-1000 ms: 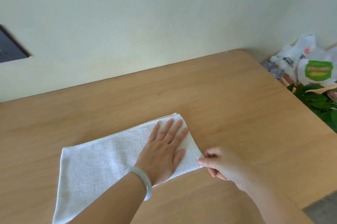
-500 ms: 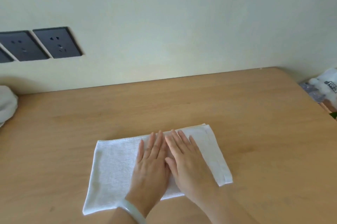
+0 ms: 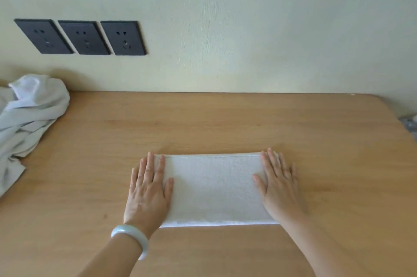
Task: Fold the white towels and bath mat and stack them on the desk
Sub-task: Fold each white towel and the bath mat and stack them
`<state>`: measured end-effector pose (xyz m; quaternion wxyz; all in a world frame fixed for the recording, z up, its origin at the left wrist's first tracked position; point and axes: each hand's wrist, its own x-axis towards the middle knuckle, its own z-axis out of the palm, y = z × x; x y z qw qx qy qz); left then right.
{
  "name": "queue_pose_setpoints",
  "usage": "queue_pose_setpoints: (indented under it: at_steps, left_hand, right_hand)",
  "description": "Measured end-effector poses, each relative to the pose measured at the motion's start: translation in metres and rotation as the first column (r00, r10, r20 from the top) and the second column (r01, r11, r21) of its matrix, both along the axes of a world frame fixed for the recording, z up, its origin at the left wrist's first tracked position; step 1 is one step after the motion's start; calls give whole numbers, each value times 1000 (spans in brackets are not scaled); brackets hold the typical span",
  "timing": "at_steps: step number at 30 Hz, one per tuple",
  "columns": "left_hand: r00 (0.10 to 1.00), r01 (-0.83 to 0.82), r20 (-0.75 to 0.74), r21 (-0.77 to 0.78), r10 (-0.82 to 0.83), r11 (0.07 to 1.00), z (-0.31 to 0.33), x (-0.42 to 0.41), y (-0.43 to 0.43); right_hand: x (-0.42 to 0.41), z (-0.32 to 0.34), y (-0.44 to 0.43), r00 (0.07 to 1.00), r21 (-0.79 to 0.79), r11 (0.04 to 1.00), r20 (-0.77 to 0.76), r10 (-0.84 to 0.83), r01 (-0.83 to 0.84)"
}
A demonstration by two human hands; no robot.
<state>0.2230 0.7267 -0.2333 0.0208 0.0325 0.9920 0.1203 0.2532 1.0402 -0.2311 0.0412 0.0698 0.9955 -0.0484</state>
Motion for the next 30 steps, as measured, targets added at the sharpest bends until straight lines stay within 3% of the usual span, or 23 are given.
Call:
queue_pose_setpoints:
  at_steps: [6,8,10,12,14,16,19,22,25,30]
  left_hand:
    - [977,-55,208,58,42,997,33,-2,2]
    - [958,-196,239,142,159,970,49,0,5]
    - [912,-337,295,145,285,930,60,0,4]
    - [846,-440,399,144,355,886,66,-3,0]
    - [771,-553,504,229,388,801,71,-5,-2]
    - [732,-620,553,300,397,725,77,-7,-2]
    - [691,-681,604,361,396,638,83,-12,-5]
    - [669,-706,657,414,349,574,74,-18,-14]
    - [658,-719,684,445,316,535,63,-19,-22]
    - [671,-719,683,506,287,476,89,-13,-19]
  right_hand:
    - [-7,20,2,989,-105,994,145,-5,20]
    - [-7,31,2,996,-226,971,61,-71,83]
    - [-4,41,3,968,-327,921,-57,-243,212]
    - [-3,46,5,914,-330,860,23,-404,389]
    - [-5,48,6,880,-325,818,173,-441,474]
    - [-12,51,8,838,-415,729,299,-456,544]
    - [-18,58,15,761,-598,471,481,-435,648]
    - [-21,65,27,713,-640,315,618,-333,701]
    - [-18,72,32,711,-652,285,651,-265,703]
    - [-6,84,25,828,-747,357,503,-247,560]
